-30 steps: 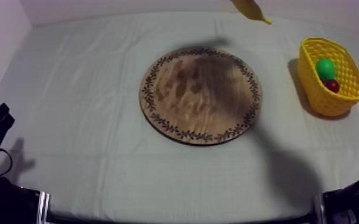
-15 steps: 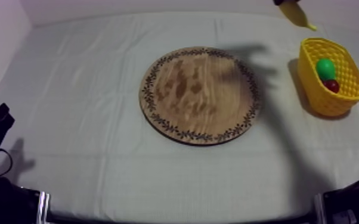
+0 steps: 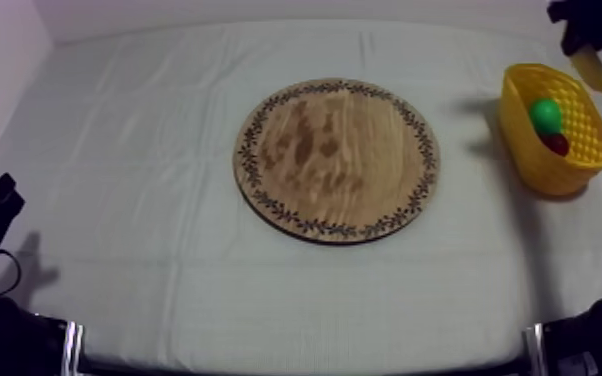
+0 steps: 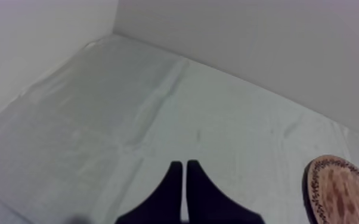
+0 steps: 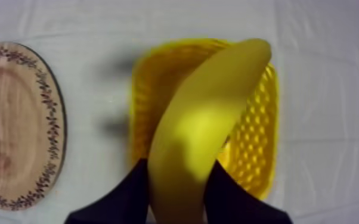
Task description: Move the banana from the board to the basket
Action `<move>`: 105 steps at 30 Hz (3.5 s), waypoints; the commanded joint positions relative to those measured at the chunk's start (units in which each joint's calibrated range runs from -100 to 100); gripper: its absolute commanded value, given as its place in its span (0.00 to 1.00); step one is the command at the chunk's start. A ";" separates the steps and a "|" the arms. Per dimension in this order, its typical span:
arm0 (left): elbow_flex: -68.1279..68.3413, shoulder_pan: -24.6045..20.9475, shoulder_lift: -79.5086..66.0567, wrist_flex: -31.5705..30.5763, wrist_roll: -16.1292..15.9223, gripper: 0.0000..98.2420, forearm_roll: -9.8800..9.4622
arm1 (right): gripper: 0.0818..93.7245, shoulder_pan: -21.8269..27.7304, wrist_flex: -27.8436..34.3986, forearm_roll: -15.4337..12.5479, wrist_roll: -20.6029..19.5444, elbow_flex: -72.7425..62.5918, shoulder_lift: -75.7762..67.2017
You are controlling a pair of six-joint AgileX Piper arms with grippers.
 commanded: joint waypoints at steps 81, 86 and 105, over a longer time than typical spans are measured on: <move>-0.02 -0.02 0.02 -0.02 -0.02 0.00 0.00 | 0.58 5.36 -28.48 -3.89 0.74 28.21 -20.85; -0.02 -0.02 0.02 -0.02 -0.02 0.00 0.00 | 0.48 6.06 -33.54 -6.15 3.97 38.68 -31.94; -0.02 -0.02 0.02 -0.02 0.00 0.00 0.00 | 0.11 12.36 -42.33 -21.25 23.43 66.74 -69.03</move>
